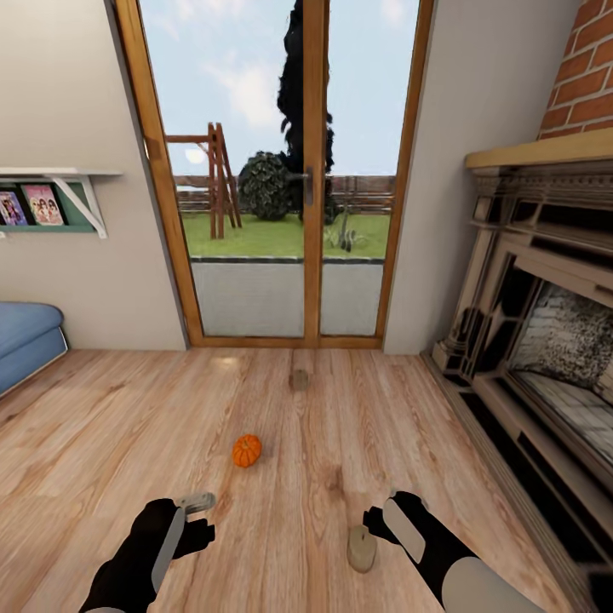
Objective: Place each of the two pumpkins and all three candles from the living room inside a cabinet in the living room (use any cabinet), then make sure every cabinet is closed, and position the cauldron so it is next to a table in the living room.
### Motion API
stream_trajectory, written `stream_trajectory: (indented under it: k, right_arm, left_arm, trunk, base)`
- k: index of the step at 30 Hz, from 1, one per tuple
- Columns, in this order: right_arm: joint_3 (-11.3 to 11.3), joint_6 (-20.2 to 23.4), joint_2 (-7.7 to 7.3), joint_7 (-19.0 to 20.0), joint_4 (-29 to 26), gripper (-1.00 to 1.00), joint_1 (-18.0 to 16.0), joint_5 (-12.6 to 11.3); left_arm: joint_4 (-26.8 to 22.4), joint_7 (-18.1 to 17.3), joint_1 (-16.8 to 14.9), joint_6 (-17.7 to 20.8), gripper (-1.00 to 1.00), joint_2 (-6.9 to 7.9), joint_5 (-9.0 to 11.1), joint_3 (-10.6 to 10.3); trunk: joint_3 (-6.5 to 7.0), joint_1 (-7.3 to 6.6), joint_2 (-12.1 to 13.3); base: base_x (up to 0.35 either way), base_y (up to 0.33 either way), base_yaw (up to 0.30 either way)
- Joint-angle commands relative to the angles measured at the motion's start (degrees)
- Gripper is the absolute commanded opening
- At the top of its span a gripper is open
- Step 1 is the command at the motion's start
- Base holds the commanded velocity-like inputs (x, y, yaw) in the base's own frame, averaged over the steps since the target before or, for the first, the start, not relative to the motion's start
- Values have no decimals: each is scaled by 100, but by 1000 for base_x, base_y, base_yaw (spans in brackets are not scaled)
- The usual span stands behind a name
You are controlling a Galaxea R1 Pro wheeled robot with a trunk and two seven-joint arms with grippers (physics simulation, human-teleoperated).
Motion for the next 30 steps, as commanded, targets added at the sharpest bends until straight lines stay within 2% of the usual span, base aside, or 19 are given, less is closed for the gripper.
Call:
stream_trajectory:
  k: [1, 30]
  right_arm:
    - [1, 0, 2, 0, 0, 100, 0, 1]
    - [15, 0, 68, 0, 0, 100, 0, 8]
  left_arm:
    - [0, 0, 0, 0, 100, -4, 0, 0]
    - [0, -9, 0, 0, 100, 1, 0, 0]
  trunk:
    - [-18, 23, -42]
    - [-539, 660, -1205]
  base:
    - [0, 0, 0]
    - [0, 0, 0]
